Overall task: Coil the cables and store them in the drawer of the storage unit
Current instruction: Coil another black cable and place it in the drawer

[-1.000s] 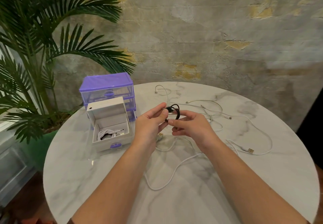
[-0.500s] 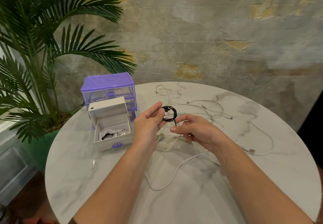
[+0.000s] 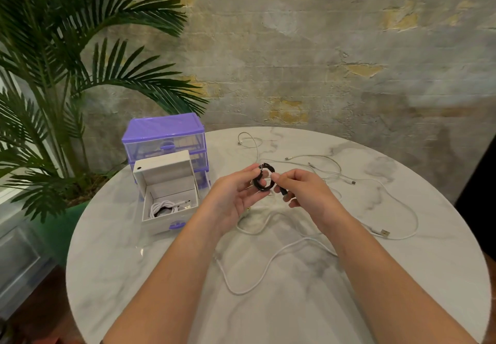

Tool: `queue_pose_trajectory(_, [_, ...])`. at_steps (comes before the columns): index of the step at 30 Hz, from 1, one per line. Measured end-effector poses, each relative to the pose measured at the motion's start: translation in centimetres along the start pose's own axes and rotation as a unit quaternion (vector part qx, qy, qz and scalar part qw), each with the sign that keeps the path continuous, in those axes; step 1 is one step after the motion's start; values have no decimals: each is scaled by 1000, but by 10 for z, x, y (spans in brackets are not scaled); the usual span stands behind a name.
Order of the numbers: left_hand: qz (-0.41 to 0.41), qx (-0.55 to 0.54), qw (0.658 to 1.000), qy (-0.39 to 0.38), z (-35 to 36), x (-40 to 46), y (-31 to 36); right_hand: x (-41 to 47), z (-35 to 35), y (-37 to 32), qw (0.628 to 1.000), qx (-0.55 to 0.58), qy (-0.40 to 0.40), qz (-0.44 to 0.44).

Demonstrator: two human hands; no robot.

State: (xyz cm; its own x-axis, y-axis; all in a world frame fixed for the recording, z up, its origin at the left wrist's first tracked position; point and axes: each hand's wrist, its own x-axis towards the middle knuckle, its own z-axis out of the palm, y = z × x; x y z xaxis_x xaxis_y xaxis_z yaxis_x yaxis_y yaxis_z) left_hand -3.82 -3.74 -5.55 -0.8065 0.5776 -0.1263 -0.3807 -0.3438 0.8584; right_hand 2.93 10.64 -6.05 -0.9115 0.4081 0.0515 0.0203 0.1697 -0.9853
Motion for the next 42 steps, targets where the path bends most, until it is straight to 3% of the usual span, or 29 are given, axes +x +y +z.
queue_pose_trajectory(6, [6, 30, 998, -48, -1, -2, 1, 1, 0, 0, 998, 54, -20, -4])
queue_pose_trajectory(13, [39, -5, 999, -24, -2, 2, -1, -1, -4, -5, 992, 111, -61, -20])
queue_pose_trajectory(23, [61, 17, 997, -38, -1, 1, -2, -1, -5, -5, 999, 29, -19, -21])
queue_pose_trajectory(29, [112, 21, 993, 3, -3, 1, -1, -3, -6, -6, 996, -23, 5, -83])
queue_pose_trajectory(33, [116, 8, 993, -12, -2, -3, 3, -5, -2, -8, 997, 12, 5, -73])
queue_pose_trajectory(38, [63, -74, 993, -66, 1, -12, 11, -7, 1, -5, 993, 107, -34, -33])
queue_pose_trajectory(42, [74, -45, 996, -38, 0, -16, 12, -12, 6, -5, 991, 133, -14, -22])
